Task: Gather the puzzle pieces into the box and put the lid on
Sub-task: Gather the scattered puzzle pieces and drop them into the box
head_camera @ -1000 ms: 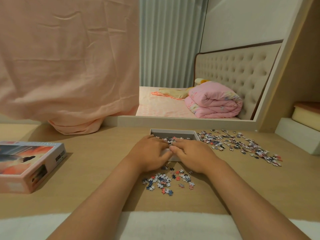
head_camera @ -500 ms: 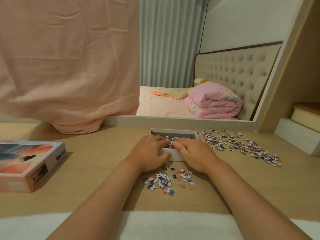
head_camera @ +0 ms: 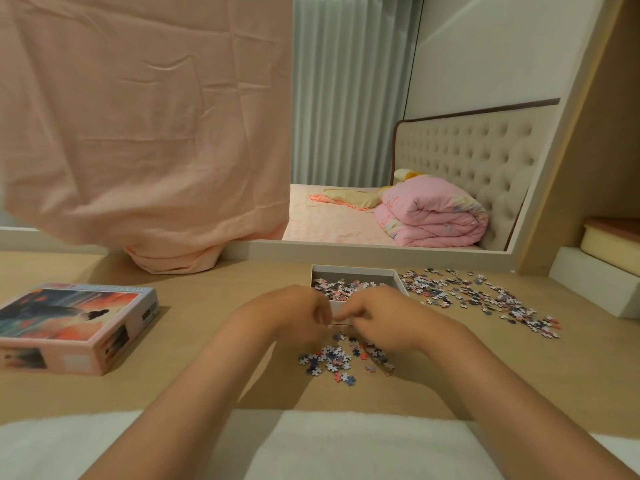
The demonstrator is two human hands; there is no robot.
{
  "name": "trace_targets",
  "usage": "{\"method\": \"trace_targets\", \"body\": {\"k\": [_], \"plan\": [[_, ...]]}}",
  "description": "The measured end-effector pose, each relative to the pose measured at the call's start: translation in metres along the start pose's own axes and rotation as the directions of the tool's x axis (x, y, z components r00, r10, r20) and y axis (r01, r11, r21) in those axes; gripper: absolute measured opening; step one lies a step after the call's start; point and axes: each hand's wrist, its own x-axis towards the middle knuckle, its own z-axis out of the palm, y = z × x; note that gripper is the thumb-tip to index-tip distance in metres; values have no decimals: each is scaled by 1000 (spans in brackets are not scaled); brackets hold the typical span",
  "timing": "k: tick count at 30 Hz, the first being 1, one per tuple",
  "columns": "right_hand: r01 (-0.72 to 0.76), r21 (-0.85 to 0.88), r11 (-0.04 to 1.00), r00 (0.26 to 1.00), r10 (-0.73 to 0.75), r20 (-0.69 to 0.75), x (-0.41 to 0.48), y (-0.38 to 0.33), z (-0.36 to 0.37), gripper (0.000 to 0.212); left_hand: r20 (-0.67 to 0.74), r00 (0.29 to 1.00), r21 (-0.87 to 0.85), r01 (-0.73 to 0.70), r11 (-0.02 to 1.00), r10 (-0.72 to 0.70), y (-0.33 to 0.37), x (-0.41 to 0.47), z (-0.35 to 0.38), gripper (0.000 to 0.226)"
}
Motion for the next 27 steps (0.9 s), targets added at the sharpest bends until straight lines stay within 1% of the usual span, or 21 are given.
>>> {"method": "trace_targets", "body": {"k": [1, 2, 4, 5, 7, 9, 11, 12, 14, 15, 17, 18, 20, 21, 23, 25, 27], "plan": [[1, -20, 1000, 999, 0, 49, -2, 1, 5, 44, 97, 995, -6, 38, 999, -37, 0, -4, 0, 28], [4, -30, 1000, 997, -1, 81, -4, 2, 9, 48, 163, 984, -8, 68, 998, -65, -1, -8, 2, 36], [40, -52, 998, 993, -33, 117, -7, 3, 15, 49, 208, 975, -24, 82, 996, -76, -5, -14, 6, 47], [65, -60, 996, 991, -57, 121, -7, 4, 16, 48, 204, 977, -29, 67, 997, -60, -7, -16, 7, 46], [44, -32, 999, 994, -41, 102, -9, 5, 15, 49, 179, 983, -26, 33, 999, -28, -9, -17, 10, 39], [-17, 71, 997, 997, 12, 70, -12, 9, 12, 48, 136, 991, -54, 18, 998, -11, -9, -16, 13, 36], [-51, 197, 979, 998, 45, 31, -16, 13, 7, 43, 88, 996, -110, 15, 994, -5, -7, -15, 18, 37], [-64, 230, 971, 998, 65, 3, -18, 16, 4, 39, 65, 998, -137, 11, 991, -2, -5, -15, 22, 38], [-111, 194, 975, 993, 116, -12, -21, 23, -2, 30, 17, 1000, -164, -19, 986, 22, 1, -13, 28, 41], [-142, 138, 980, 990, 142, 15, -22, 26, -4, 31, -11, 999, -162, -44, 986, 43, 5, -13, 30, 43], [-189, 17, 982, 977, 186, 106, -23, 29, -5, 43, -37, 997, -134, -73, 988, 68, 11, -14, 30, 52], [-202, -16, 979, 969, 203, 140, -24, 30, -4, 49, -19, 998, -105, -67, 992, 66, 13, -14, 30, 62], [-216, -4, 976, 965, 214, 152, -23, 28, -1, 52, 50, 997, -39, -51, 998, 53, 17, -16, 33, 79], [-210, 10, 978, 967, 206, 147, -22, 27, 0, 50, 77, 996, -21, -52, 998, 53, 19, -17, 36, 79], [-173, 24, 985, 975, 168, 143, -21, 24, 1, 48, 89, 994, -22, -68, 997, 70, 21, -16, 43, 69], [-149, 62, 987, 980, 139, 143, -21, 23, 1, 47, 54, 993, -36, -107, 994, 108, 21, -14, 46, 60], [-171, 114, 979, 980, 157, 125, -21, 26, -3, 44, 16, 991, -57, -133, 990, 134, 18, -13, 44, 55]]}}
